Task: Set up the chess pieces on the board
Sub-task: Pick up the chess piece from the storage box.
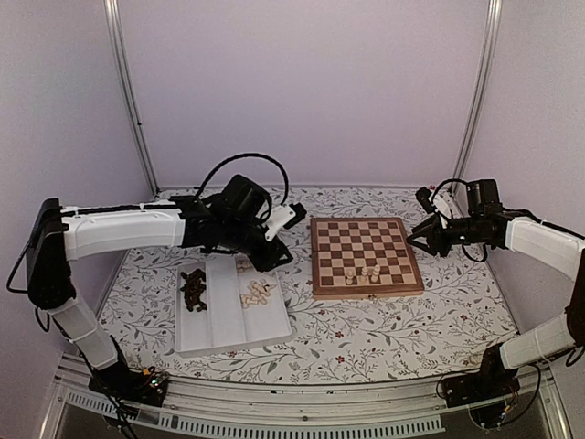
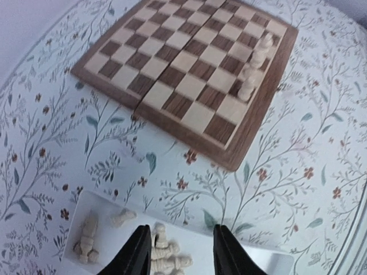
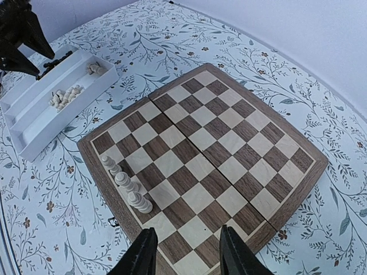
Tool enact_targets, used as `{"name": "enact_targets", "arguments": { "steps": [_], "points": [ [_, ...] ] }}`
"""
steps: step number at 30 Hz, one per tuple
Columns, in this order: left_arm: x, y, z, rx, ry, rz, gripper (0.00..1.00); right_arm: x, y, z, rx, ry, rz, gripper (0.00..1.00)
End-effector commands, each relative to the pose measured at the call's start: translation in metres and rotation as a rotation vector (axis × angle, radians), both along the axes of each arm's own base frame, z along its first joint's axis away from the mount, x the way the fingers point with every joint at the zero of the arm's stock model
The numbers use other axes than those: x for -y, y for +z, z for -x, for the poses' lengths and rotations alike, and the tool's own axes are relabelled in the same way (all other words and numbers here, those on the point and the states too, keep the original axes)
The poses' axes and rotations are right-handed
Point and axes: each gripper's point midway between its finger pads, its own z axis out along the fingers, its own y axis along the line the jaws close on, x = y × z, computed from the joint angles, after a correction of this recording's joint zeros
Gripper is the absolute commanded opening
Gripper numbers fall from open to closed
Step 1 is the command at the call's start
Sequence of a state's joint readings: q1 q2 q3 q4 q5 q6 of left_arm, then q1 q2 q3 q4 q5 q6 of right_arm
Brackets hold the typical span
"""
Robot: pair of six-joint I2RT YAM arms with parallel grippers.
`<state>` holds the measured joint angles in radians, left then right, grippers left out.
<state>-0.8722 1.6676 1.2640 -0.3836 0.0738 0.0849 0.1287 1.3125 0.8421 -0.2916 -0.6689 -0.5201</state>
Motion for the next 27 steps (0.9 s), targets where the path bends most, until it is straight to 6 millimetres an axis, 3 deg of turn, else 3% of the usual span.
{"name": "enact_targets", "arguments": {
  "steps": [1, 5, 14, 18, 27],
  "points": [
    [-0.071, -0.073, 0.013, -0.194, 0.084, -0.276, 0.36, -0.002, 0.004, -0.001, 0.003, 0.023, -0.007, 0.4],
    [-0.087, -0.097, 0.017, -0.253, 0.099, -0.372, 0.35, -0.003, 0.005, 0.0, 0.002, 0.026, -0.01, 0.4],
    [-0.092, -0.13, 0.005, -0.229, 0.1, -0.493, 0.4, -0.002, 0.007, 0.001, 0.011, 0.024, -0.008, 0.4],
    [-0.087, -0.136, 0.005, -0.21, 0.077, -0.509, 0.46, -0.002, 0.007, 0.001, 0.014, 0.024, -0.006, 0.4],
    [-0.07, -0.139, 0.004, -0.178, 0.038, -0.492, 0.49, -0.002, 0.006, 0.001, 0.013, 0.028, -0.003, 0.4]
  ]
}}
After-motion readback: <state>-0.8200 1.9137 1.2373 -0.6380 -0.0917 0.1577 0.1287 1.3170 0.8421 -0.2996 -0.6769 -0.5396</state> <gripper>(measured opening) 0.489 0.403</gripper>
